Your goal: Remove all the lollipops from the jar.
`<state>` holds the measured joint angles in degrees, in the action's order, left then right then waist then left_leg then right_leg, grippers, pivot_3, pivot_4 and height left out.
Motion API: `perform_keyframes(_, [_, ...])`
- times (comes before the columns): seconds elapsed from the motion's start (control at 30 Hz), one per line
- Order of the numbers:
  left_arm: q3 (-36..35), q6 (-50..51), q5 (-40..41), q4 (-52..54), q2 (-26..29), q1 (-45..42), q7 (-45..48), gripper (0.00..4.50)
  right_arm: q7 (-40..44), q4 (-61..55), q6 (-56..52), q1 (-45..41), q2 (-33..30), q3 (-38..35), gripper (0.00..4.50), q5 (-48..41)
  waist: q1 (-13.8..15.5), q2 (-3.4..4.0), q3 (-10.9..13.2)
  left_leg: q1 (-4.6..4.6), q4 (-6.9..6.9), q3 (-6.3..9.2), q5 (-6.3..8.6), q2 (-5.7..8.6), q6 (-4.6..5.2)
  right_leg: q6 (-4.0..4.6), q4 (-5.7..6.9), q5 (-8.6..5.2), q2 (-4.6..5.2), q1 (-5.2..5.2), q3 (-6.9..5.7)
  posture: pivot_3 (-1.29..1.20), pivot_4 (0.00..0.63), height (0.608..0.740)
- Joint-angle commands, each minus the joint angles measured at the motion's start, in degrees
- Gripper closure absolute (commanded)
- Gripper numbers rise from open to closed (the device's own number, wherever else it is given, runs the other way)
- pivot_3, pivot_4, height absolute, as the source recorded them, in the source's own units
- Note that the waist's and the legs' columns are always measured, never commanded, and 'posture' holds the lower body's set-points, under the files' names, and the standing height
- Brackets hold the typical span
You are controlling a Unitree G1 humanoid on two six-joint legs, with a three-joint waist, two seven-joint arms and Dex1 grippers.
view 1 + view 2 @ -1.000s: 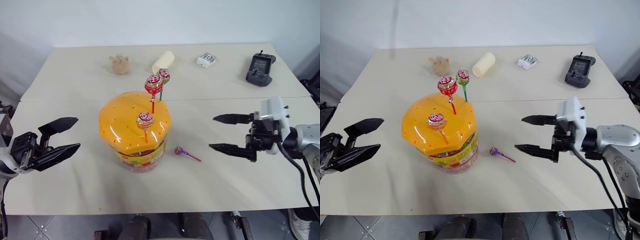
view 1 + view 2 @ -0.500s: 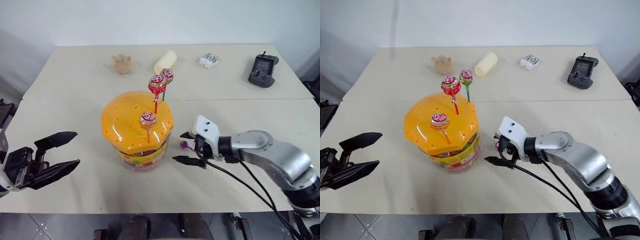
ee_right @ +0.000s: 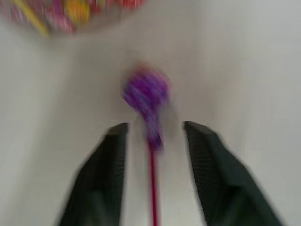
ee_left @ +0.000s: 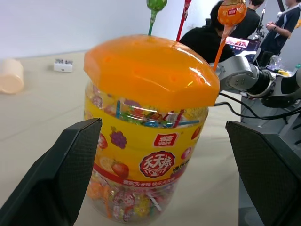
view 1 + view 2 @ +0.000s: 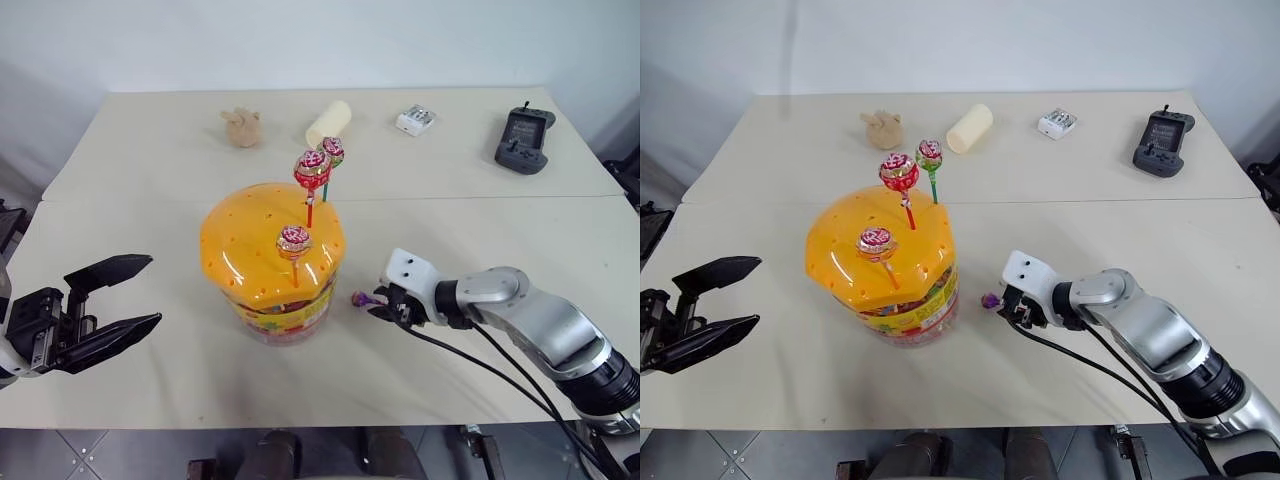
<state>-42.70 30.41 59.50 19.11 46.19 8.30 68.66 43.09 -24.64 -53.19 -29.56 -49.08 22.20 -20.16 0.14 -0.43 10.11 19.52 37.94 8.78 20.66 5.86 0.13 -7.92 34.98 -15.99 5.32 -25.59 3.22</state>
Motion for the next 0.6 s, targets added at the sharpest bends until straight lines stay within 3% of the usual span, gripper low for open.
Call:
perform_keyframes(0.03, [-0.4,-1.8,-0.7,-0.8,0.9,-1.3,0.7,0.0,1.1,-0.4,0.1,1.1,-2.6,-4.0,4.04,0.8,0.0,0.0,0.0,0.0,0.0,0.0,0.0,0.0,0.0,0.0,0.0,0.0,0.0,0.01,0.0,0.0,0.15,0.74])
perform_keyframes(0.07, [-0.3,-1.9,-0.9,-1.0,0.9,-1.5,0.8,0.0,1.2,-0.1,0.3,1.4,-2.9,-4.8,4.43,0.8,0.1,0.0,0.0,0.0,0.0,0.0,0.0,0.0,0.0,0.0,-0.01,0.0,0.0,0.01,0.0,0.0,0.15,0.74])
perform_keyframes(0.33, [1.7,-3.5,-1.7,-1.6,-1.0,-3.2,0.6,0.0,7.0,4.9,3.5,9.4,-9.3,-25.5,4.47,-4.4,0.5,0.01,0.0,0.02,0.0,-0.02,0.03,0.01,0.05,-0.01,-0.03,0.0,0.01,0.01,0.01,0.0,0.15,0.74])
perform_keyframes(0.53, [3.6,-4.1,-1.9,-2.3,-1.4,-4.1,0.6,0.0,11.7,7.6,11.5,12.8,-12.9,-28.3,4.47,-2.5,0.4,0.01,0.0,-0.02,0.0,-0.11,0.06,-0.04,0.07,-0.01,-0.01,0.01,-0.03,0.01,0.02,0.0,0.15,0.74])
perform_keyframes(0.6, [4.1,-4.3,-2.2,-2.8,-1.4,-4.4,0.9,0.0,13.3,6.7,12.0,11.3,-12.1,-27.2,4.12,-3.6,0.3,0.01,0.0,-0.06,0.01,-0.14,0.05,-0.05,0.06,-0.01,0.03,0.01,-0.03,0.01,0.04,0.0,0.15,0.74])
